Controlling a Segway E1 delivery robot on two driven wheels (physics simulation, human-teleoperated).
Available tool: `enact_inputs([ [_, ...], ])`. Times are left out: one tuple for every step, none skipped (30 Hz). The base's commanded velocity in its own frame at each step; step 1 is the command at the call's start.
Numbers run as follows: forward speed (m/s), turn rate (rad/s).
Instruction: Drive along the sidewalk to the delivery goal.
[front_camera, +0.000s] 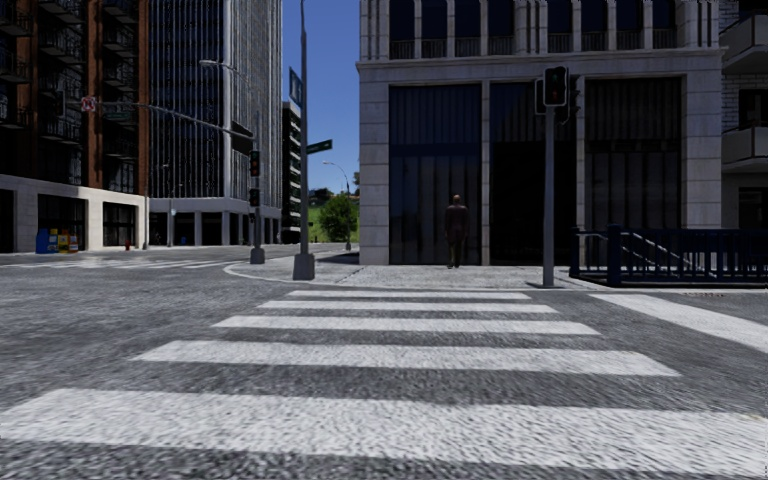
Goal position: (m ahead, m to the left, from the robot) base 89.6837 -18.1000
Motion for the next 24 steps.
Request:
enact_inputs([
  [2.00, 0.00],
  [2.00, 0.00],
  [2.00, 0.00],
  [2.00, 0.00],
  [2.00, 0.00],
  [2.00, 0.00],
  [2.00, 0.00],
  [2.00, 0.00],
  [2.00, 0.00],
  [2.00, 0.00],
  [2.00, 0.00],
  [2.00, 0.00],
  [2.00, 0.00],
  [2.00, 0.00],
  [2.00, 0.00],
  [2.00, 0.00],
  [2.00, 0.00],
  [2.00, 0.00],
  [2.00, 0.00],
  [2.00, 0.00],
  [2.00, 0.00],
  [2.00, 0.00],
  [2.00, 0.00],
  [2.00, 0.00],
])
